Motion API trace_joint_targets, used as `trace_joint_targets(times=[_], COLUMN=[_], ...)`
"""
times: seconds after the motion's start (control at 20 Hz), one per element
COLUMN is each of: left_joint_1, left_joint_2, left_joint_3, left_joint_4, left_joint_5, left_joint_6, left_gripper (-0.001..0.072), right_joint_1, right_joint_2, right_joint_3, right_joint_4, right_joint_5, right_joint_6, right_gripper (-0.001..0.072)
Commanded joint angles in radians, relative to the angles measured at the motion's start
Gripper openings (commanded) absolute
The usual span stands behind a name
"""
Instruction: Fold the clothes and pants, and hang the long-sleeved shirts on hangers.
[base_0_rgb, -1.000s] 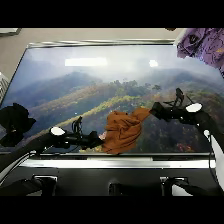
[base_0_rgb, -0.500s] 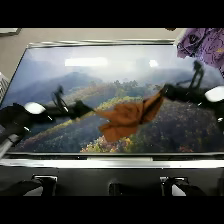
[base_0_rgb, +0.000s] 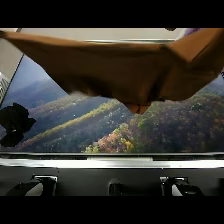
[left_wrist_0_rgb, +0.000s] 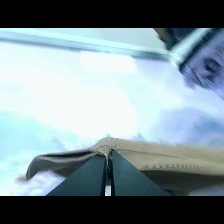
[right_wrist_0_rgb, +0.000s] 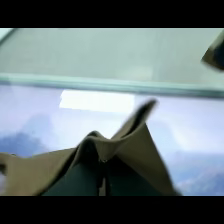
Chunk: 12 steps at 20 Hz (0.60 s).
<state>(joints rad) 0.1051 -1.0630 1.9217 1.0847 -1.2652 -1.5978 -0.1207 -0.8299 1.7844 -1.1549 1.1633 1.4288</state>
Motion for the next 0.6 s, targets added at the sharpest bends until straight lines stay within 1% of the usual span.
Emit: trace_joint_targets(times=[0.0, 0.05, 0.15, 0.25, 0.35, 0.45, 0.55], left_joint_1=[0.019, 0.019, 0.019, 0.018, 0.018, 0.018, 0.002], left_joint_2=[0.138, 0.172, 0.205, 0.196, 0.171, 0.112, 0.023], left_joint_3=[0.098, 0.089, 0.068, 0.056, 0.020, -0.031, -0.092], left_joint_4=[0.285, 0.319, 0.327, 0.314, 0.311, 0.311, 0.312], left_joint_5=[-0.094, -0.112, -0.149, -0.207, -0.212, -0.208, -0.175], left_joint_6=[-0.156, -0.176, -0.200, -0.210, -0.209, -0.209, -0.168], left_gripper=[0.0011, 0.0011, 0.0012, 0.0012, 0.0012, 0.0012, 0.0012], right_joint_1=[0.000, 0.000, 0.000, 0.000, 0.001, 0.001, 0.001], right_joint_2=[0.172, 0.206, 0.227, 0.201, 0.127, 0.002, -0.166], right_joint_3=[0.059, 0.059, 0.059, 0.059, 0.059, 0.059, 0.059], right_joint_4=[-0.143, -0.180, -0.208, -0.208, -0.207, -0.196, -0.147], right_joint_5=[0.042, 0.039, 0.035, 0.024, 0.008, 0.011, 0.011], right_joint_6=[0.122, 0.164, 0.222, 0.237, 0.244, 0.244, 0.232], right_gripper=[0.0030, 0.0030, 0.0031, 0.0031, 0.0031, 0.0031, 0.0032])
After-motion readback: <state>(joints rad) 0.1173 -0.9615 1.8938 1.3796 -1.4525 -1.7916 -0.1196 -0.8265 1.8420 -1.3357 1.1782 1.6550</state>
